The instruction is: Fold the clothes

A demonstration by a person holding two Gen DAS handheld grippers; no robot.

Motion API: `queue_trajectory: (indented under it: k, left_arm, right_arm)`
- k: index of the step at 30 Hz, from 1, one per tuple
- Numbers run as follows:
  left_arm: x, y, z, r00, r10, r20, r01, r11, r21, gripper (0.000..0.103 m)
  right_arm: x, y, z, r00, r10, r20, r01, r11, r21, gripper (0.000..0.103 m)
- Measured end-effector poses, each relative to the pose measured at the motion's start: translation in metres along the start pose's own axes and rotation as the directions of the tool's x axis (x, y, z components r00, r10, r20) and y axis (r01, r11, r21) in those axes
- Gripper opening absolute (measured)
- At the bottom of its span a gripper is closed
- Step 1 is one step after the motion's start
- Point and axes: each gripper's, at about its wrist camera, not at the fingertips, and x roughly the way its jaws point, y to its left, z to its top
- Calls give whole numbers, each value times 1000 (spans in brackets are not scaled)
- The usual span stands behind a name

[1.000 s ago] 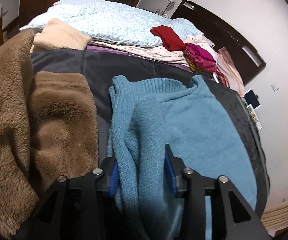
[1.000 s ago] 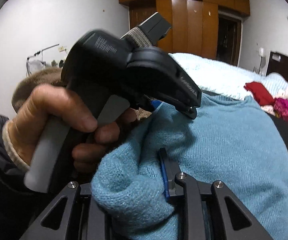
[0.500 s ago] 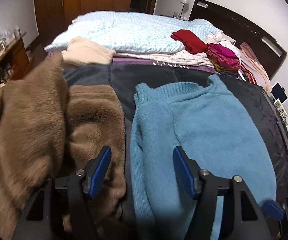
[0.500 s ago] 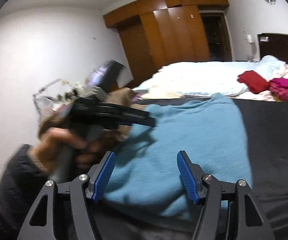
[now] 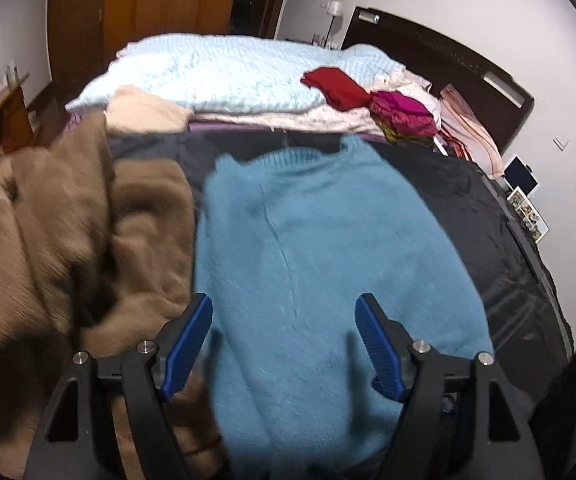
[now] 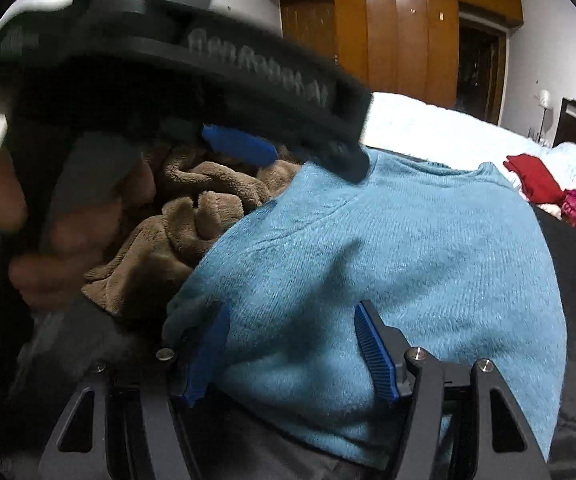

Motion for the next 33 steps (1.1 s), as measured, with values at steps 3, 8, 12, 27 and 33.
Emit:
queue_trajectory:
  k: [3,8,12,27,33]
  left_arm:
    - [11,-2,-11,1000,12,-25,-12,1000,7,78]
    - [15,-1,-20,1000,6,-30,-6,1000,-8,78]
    - [12,-3,-24,1000,11,-29,-11,999,-30,78]
    - [25,-17,-44,998,-16,-55,16,1000,-5,85]
    - [23,-17,-53,999,-26,-30,26,1000,-6,85]
  right_arm:
    - [-30,-13,-10,999,36,32,-37,998,43,67]
    - [-88,-52,-41,992,-110,66,104,990,97,67]
    - [-90,-75,-56,974,-225,-4,224,972,72,67]
    - [-70,-137,-60,929,-363,-69,368,896,247,70]
    - [-64,-145,-64,922,-368,-118,386,890,240,71]
